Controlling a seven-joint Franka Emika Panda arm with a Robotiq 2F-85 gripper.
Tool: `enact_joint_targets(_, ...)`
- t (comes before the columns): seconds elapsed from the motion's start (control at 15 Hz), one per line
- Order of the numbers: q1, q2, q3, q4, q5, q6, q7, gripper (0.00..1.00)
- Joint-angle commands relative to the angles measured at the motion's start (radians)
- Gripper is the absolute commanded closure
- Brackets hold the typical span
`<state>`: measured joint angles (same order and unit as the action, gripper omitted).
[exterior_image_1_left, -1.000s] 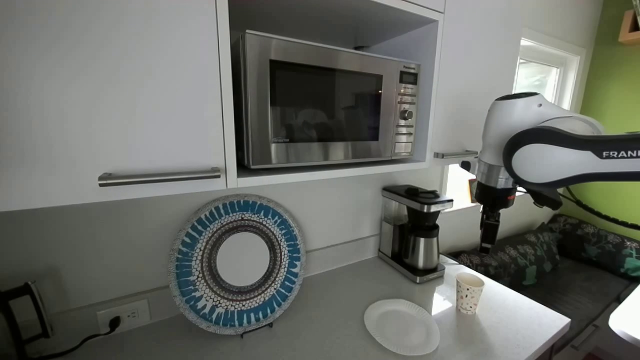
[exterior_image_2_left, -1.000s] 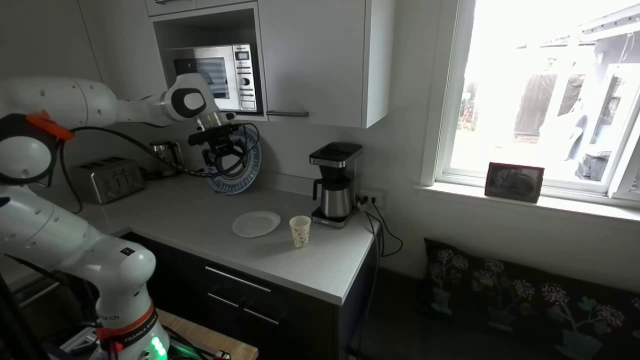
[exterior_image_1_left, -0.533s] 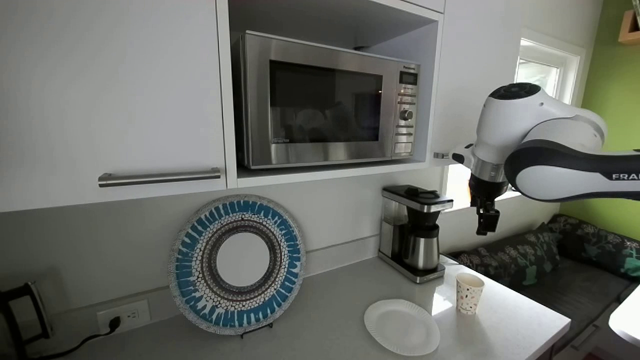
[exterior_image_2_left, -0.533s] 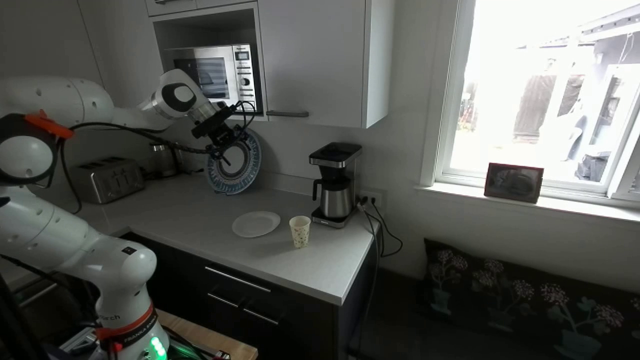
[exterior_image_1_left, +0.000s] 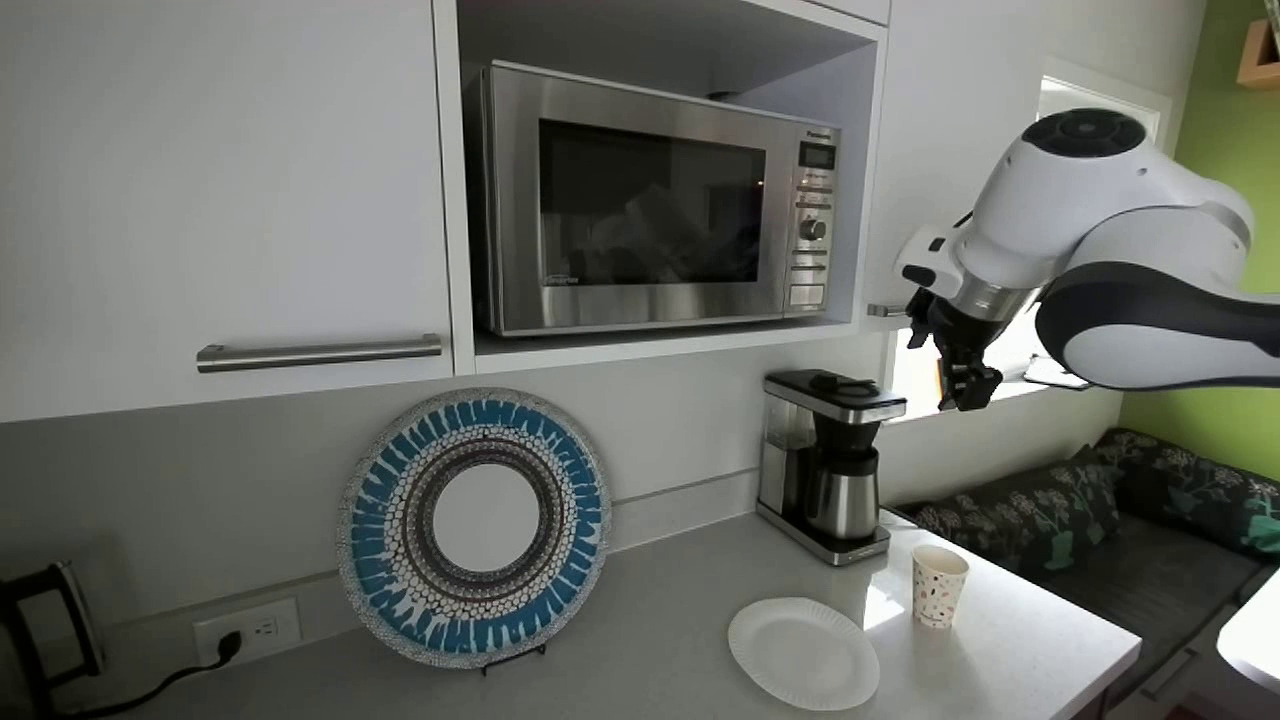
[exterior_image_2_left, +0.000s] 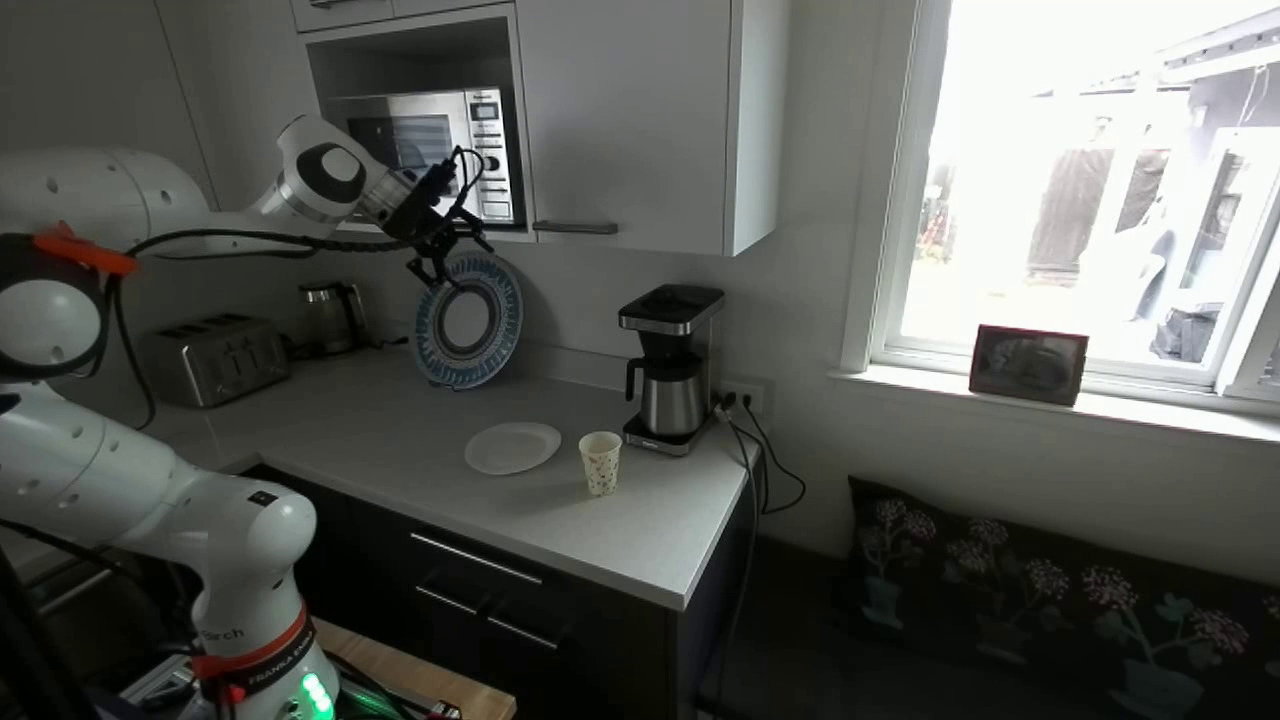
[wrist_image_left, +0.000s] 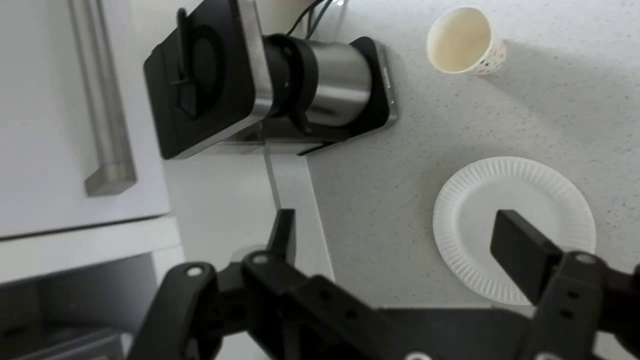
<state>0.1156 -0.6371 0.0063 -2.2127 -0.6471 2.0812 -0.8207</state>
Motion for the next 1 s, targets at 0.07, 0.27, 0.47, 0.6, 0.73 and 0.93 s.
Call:
enact_joint_targets(0.07,0.001,-0.003,0.0,0.01,0.001,0.001,-0.005,0.0)
enact_joint_targets(0.27,0.0,0.005,0.0,0.01,0.001,0.001,-0.004,0.0)
enact_joint_targets(0.47,-0.011,-0.001,-0.004,-0.008,-0.043,0.109,0.027,0.0)
enact_joint_targets(0.6,-0.012,-0.008,-0.014,-0.021,-0.057,0.218,0.038,0.0)
enact_joint_targets(0.73,-0.013,-0.007,-0.027,-0.029,-0.062,0.313,0.032,0.0)
enact_joint_targets(0.93,-0.021,-0.002,-0.041,-0.047,-0.057,0.436,0.029,0.34)
